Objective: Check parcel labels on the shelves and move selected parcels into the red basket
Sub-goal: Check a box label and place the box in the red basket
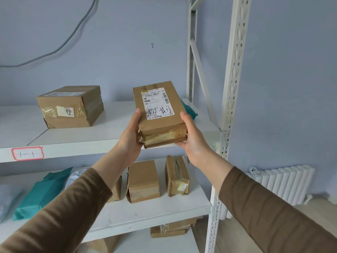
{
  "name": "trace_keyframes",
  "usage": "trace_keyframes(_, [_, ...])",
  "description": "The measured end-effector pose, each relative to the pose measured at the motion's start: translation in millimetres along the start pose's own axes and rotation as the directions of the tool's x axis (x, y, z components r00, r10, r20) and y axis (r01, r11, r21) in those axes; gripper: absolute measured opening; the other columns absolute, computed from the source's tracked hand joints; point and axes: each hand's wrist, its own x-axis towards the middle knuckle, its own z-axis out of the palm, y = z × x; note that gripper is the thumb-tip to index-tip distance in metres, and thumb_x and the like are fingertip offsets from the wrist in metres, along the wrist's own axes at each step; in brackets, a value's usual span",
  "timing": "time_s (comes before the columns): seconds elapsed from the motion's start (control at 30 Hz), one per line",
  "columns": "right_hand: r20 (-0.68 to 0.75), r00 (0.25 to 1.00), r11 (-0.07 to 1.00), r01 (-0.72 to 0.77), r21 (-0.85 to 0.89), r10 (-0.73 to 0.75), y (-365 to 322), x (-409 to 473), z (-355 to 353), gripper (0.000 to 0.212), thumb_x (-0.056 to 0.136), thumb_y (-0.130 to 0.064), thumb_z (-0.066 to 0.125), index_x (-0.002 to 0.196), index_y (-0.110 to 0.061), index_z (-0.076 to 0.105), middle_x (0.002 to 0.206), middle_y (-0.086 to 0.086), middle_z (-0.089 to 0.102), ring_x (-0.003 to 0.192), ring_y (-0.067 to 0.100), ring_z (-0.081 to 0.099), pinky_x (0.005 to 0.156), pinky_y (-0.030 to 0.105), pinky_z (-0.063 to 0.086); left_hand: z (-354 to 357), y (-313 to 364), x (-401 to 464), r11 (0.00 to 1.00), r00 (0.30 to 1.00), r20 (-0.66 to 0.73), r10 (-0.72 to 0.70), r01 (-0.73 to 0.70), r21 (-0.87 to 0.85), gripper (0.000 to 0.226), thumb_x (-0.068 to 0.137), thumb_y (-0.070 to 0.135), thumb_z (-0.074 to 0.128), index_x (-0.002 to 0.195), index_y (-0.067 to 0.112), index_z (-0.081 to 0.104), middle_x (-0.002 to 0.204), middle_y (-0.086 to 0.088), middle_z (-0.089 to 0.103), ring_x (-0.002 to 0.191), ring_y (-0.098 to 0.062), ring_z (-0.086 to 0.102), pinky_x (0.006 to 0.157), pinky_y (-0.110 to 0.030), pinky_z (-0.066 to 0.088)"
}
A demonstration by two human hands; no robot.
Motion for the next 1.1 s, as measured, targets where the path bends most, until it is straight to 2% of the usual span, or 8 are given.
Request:
trace_keyframes(0.13, [-0.012,0.999,0.999,0.036,-0.003,-0.036,6.4,-15.7,-31.6,0.027,0.101,-0.047,0.051,0.122,-0.034,0.063,0.134,-0.005,0.067,0.129,0.013,0.056,0.119,0.049,0.033,24.0,-9.9,-14.3,0.997,0.997,0.064,0.039,-0.043,0.066,0.061,0.099,0.062,0.046,0.148,0.027,0.054,0.144,-0.001,0.064,0.138,-0.024,0.056,0.12,-0.051,0.036])
trace_keyframes(0.23, [-0.039,0.996,0.996,0.084,0.033,-0.083,12.8,-33.4,-60.7,0.019,0.102,-0.038,0.052,0.116,-0.03,0.062,0.126,-0.005,0.07,0.124,0.011,0.058,0.12,0.047,0.033,48.7,-24.5,-25.3,0.991,0.99,0.112,0.088,-0.099,0.095,0.057,0.103,0.053,0.045,0.152,0.024,0.047,0.145,0.001,0.063,0.137,-0.021,0.056,0.117,-0.045,0.04])
trace_keyframes(0.5, [-0.292,0.942,0.981,0.188,0.051,-0.165,30.8,-98.5,-141.7,0.028,0.103,-0.045,0.052,0.128,-0.032,0.058,0.138,-0.003,0.067,0.133,0.011,0.057,0.12,0.044,0.036,126.2,-85.1,-36.2,0.991,0.939,0.339,0.054,-0.092,0.098,0.074,0.099,0.048,0.058,0.163,0.036,0.022,0.159,0.009,0.047,0.145,-0.017,0.047,0.123,-0.051,0.032])
trace_keyframes(0.63, [-0.413,0.899,0.985,0.169,0.023,-0.144,42.7,-129.2,-182.4,0.031,0.103,-0.047,0.053,0.13,-0.033,0.058,0.133,-0.009,0.069,0.131,0.008,0.059,0.122,0.046,0.034,164.1,-123.2,-38.4,0.997,0.886,0.463,-0.011,-0.027,0.076,0.072,0.099,0.049,0.061,0.161,0.041,0.026,0.156,0.011,0.051,0.146,-0.017,0.046,0.124,-0.051,0.028])
trace_keyframes(0.77, [-0.542,0.833,0.992,0.124,-0.012,-0.11,57.0,-153.8,-218.0,0.039,0.099,-0.049,0.057,0.134,-0.032,0.058,0.13,-0.01,0.071,0.13,0.008,0.059,0.121,0.047,0.034,196.0,-166.2,-41.4,0.99,0.843,0.52,-0.135,0.098,0.097,0.084,0.091,0.061,0.066,0.162,0.041,0.026,0.155,0.014,0.052,0.147,-0.014,0.044,0.127,-0.048,0.024])
trace_keyframes(0.9, [-0.632,0.773,0.997,0.075,0.007,-0.053,76.6,-172.9,-252.0,0.04,0.097,-0.049,0.061,0.133,-0.033,0.06,0.132,-0.006,0.071,0.131,0.013,0.059,0.121,0.049,0.035,223.3,-209.4,-50.1,0.982,0.792,0.582,-0.187,0.149,0.113,0.062,0.102,0.049,0.055,0.159,0.038,0.035,0.148,0.012,0.06,0.141,-0.013,0.052,0.124,-0.049,0.03])
trace_keyframes(1.0, [-0.684,0.728,0.999,0.052,-0.006,-0.042,90.6,-187.4,-277.8,0.045,0.099,-0.044,0.06,0.14,-0.027,0.056,0.132,-0.003,0.071,0.127,0.013,0.062,0.118,0.048,0.041,243.9,-237.3,-56.6,0.969,0.756,0.607,-0.244,0.219,0.117,0.059,0.104,0.043,0.054,0.16,0.033,0.035,0.147,0.008,0.061,0.137,-0.014,0.056,0.123,-0.046,0.035])
trace_keyframes(1.1, [-0.729,0.684,1.0,0.0,-0.004,-0.002,101.3,-203.7,-307.5,0.036,0.1,-0.041,0.06,0.133,-0.027,0.055,0.124,-0.005,0.074,0.12,0.01,0.065,0.114,0.044,0.045,269.4,-265.3,-64.9,0.951,0.738,0.6,-0.307,0.267,0.158,0.059,0.105,0.042,0.053,0.16,0.033,0.035,0.147,0.008,0.062,0.135,-0.011,0.058,0.121,-0.041,0.037])
